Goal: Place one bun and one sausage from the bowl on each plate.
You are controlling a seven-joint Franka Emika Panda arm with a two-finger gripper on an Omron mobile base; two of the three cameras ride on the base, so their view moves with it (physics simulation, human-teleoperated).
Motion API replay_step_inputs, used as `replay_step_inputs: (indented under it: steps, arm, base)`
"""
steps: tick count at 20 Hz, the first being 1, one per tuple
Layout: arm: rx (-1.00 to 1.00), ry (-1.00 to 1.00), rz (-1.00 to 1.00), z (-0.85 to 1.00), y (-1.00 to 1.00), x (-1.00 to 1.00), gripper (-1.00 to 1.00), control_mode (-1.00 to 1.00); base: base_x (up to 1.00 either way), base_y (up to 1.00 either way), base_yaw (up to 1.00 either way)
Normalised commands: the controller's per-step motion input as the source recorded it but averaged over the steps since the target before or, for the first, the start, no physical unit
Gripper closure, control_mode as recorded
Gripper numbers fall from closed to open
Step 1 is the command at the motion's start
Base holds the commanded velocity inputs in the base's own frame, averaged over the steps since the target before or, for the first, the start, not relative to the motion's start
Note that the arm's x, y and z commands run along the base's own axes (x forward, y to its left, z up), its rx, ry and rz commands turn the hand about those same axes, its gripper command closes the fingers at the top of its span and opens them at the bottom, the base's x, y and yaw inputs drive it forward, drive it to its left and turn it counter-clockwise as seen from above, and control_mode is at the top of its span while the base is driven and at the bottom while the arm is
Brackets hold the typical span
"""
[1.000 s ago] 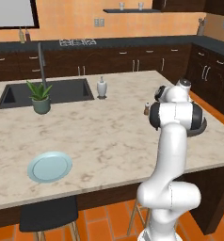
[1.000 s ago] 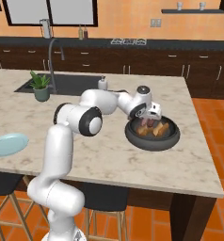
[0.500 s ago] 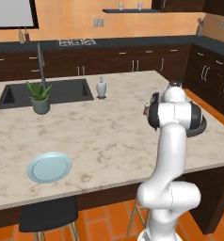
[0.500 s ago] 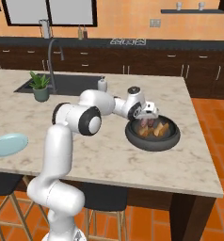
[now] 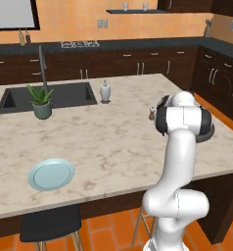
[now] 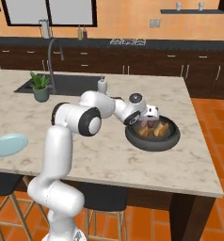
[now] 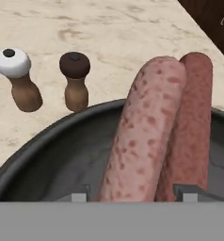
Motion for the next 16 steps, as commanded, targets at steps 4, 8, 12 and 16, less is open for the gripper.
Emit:
replay_step_inputs:
  steps: [4,8,12,16]
  arm:
    - [0.33,0.47,0.06,-0.62,0.34,0.37,1.0,-1.0]
    - [0.33,0.47,0.18,-0.21,0.0,0.29,1.0,-1.0]
    - [0.13,0.02,0.05,0.96,-0.04,-0.22,1.0,-1.0]
    - [0.11,0.0,0.04,1.0,0.0,-0.32,1.0,-1.0]
  base:
    - [0.0,0.0,0.0]
    - [0.0,0.0,0.0]
    - [0.0,0.0,0.0]
    - [0.0,0.0,0.0]
